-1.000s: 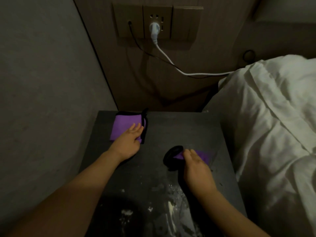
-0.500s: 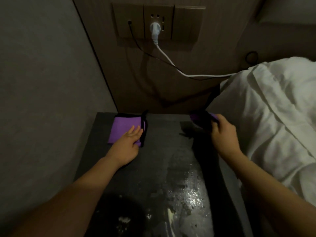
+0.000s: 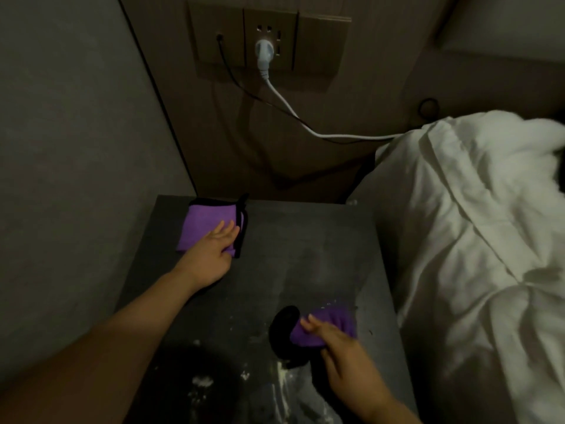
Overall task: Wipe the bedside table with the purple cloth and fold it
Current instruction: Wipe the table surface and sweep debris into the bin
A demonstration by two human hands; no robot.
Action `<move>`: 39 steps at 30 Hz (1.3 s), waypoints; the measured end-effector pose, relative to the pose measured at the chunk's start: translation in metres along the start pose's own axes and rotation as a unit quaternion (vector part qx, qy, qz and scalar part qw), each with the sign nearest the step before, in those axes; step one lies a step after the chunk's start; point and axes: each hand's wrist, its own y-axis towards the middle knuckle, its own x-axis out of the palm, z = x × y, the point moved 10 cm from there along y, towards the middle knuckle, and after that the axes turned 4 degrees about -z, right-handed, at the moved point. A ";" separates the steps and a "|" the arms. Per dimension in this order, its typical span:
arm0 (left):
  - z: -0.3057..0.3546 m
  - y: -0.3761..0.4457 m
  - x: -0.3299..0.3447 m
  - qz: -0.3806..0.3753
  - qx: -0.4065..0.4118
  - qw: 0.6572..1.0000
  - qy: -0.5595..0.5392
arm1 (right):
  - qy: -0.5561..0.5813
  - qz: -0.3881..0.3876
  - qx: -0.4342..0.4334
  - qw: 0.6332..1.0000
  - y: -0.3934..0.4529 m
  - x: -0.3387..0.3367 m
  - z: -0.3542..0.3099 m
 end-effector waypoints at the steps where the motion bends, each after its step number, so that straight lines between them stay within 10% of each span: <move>1: 0.001 -0.001 0.000 -0.001 0.000 1.000 0.001 | 0.013 -0.001 -0.002 1.000 -0.005 0.001 -0.001; 10: 0.003 -0.002 0.002 0.005 -0.008 1.000 0.008 | 0.185 0.198 0.050 0.961 0.026 -0.138 0.006; 15: 0.007 -0.002 0.002 0.023 -0.001 1.000 0.007 | -0.001 0.257 0.009 0.966 0.082 -0.214 -0.005; 23: 0.005 -0.001 0.008 0.035 0.016 0.999 0.021 | -0.089 0.176 0.111 0.974 0.100 -0.142 0.062; 39: 0.015 -0.022 0.021 -0.029 0.007 0.999 0.046 | -0.008 0.139 0.045 0.989 -0.017 -0.058 0.035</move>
